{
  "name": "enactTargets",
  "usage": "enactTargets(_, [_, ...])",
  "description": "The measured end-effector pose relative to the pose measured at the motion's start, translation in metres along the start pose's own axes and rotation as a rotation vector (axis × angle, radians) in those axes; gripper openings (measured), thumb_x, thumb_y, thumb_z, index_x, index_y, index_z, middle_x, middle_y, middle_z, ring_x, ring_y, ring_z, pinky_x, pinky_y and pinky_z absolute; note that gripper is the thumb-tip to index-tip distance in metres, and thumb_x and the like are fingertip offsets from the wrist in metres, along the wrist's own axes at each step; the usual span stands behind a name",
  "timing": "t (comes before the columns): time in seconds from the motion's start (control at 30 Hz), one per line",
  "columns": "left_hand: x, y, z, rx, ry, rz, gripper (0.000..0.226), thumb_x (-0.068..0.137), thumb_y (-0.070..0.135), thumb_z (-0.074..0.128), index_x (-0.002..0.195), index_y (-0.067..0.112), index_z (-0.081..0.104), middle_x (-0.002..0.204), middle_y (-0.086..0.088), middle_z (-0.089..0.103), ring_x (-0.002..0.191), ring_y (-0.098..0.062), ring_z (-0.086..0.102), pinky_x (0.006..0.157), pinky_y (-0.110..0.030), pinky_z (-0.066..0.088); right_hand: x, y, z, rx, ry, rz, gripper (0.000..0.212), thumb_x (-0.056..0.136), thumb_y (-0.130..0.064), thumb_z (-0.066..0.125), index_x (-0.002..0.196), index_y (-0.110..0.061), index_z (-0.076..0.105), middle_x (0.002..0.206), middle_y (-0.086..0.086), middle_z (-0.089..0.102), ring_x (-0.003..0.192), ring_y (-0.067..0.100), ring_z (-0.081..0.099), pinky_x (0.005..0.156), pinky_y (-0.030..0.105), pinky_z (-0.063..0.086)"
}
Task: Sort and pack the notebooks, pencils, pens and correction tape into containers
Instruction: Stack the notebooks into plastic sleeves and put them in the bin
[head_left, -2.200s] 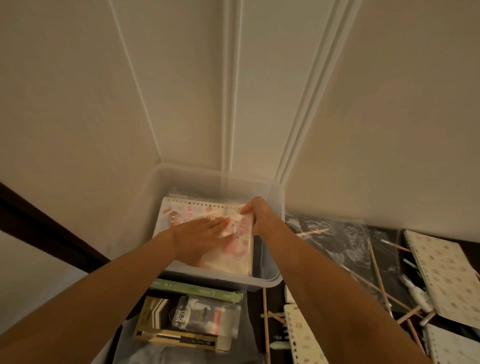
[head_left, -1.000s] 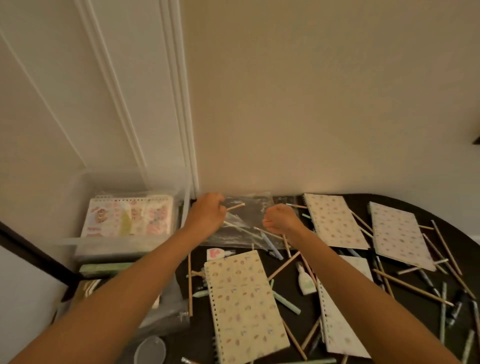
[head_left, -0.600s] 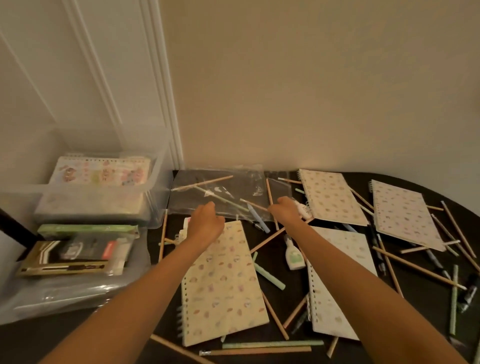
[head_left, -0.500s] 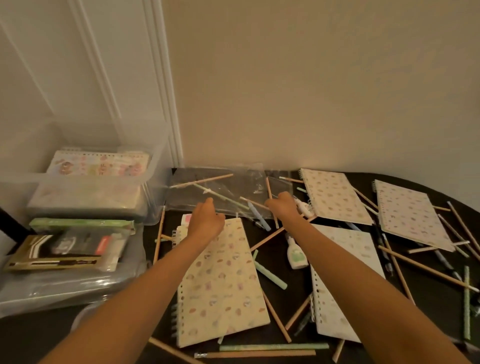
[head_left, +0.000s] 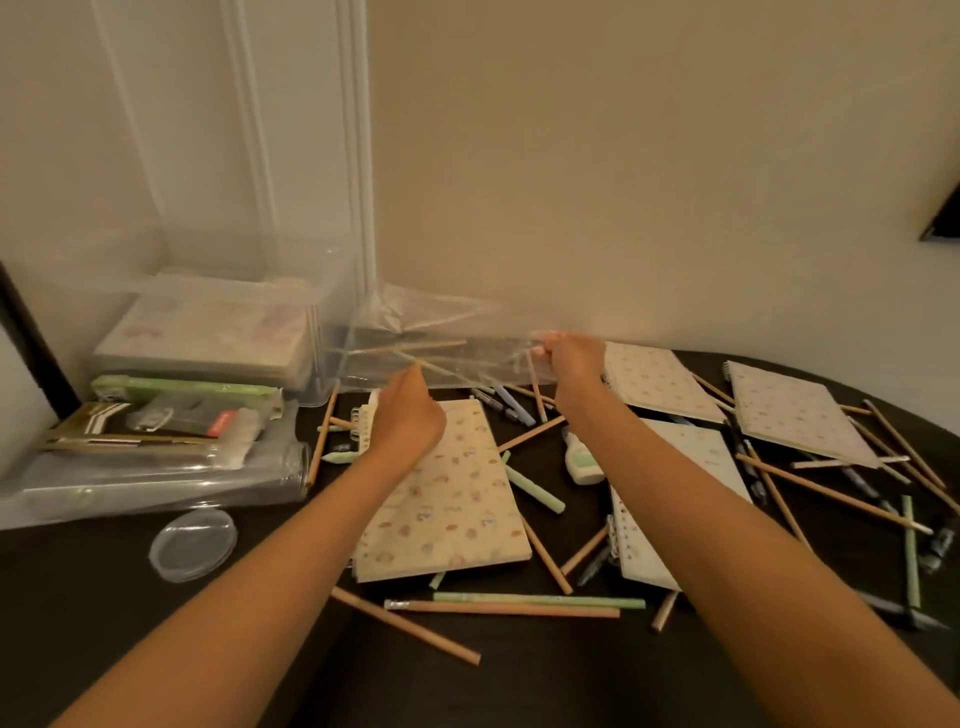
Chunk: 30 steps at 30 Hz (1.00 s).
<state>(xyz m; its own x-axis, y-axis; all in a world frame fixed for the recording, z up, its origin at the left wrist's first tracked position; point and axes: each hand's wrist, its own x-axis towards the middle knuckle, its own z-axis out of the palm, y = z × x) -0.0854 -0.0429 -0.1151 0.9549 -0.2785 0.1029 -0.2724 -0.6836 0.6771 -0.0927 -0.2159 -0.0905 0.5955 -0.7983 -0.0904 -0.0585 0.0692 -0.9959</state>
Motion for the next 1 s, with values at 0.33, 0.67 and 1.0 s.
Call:
enactTargets(0.33, [-0.069,-0.016,-0.025,-0.008,-0.027,0.054,0.067,0.096,0.004,0.041,0.15,0.012,0.001,0.156,-0.007,-0.017,0.145,-0.027,-0.001,0.114,-0.038,0.02,-0.1,-0.002,-0.039,0.172,-0.12,-0.367,0.018,0.094,0.0,0.046,0.095,-0.005,0.063,0.084,0.004,0.067,0.081,0.012,0.064,0.087,0.024,0.051])
enactTargets(0.67, [-0.072,-0.002,-0.009,0.11,-0.181,0.033,0.056,0.096,0.013,0.04,0.147,0.01,0.017,0.156,-0.013,0.012,0.139,-0.029,0.024,0.106,-0.034,0.03,-0.12,0.022,-0.066,0.253,0.099,-0.213,0.02,0.091,0.002,0.047,0.082,-0.007,0.063,0.091,0.012,0.068,0.082,0.017,0.067,0.076,0.023,0.055])
enactTargets(1.0, [-0.055,-0.036,-0.015,0.332,-0.175,-0.223,0.054,0.093,0.032,0.05,0.137,0.004,0.036,0.131,-0.012,0.05,0.117,-0.026,0.051,0.089,-0.032,0.045,-0.094,0.067,-0.046,0.099,-0.033,0.13,0.01,0.093,-0.004,0.045,0.097,-0.009,0.053,0.089,0.011,0.059,0.082,0.02,0.059,0.076,0.031,0.053])
